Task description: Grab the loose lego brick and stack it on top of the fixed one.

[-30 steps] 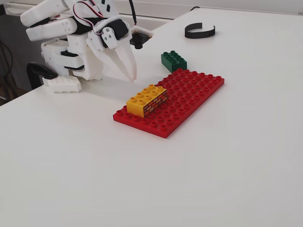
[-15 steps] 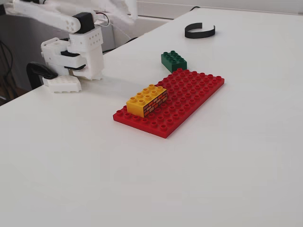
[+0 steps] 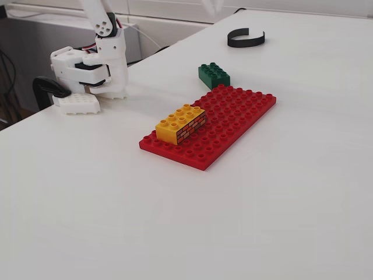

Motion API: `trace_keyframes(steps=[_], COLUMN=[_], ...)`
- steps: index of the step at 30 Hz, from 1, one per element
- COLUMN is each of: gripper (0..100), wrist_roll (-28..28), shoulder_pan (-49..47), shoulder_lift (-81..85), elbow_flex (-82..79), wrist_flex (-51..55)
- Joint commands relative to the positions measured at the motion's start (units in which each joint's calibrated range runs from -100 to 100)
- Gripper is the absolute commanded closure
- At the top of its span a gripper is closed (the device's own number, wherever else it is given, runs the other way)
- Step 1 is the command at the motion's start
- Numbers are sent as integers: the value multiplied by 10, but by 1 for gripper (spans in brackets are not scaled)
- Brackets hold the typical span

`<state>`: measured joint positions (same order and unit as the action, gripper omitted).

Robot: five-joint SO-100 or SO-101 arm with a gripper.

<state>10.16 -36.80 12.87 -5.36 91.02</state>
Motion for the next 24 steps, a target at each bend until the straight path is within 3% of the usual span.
trace_keyframes(steps=[1,7,14,24], gripper=[98,97,80,79], wrist_roll=[0,-8,-21,-47], shoulder_pan=[-27,-45,-93,-100], shoulder_lift=[-107,-188,-197,-196], elbow_flex=[30,-3,-61,-81], wrist_flex=[-39,-110,-134,-91])
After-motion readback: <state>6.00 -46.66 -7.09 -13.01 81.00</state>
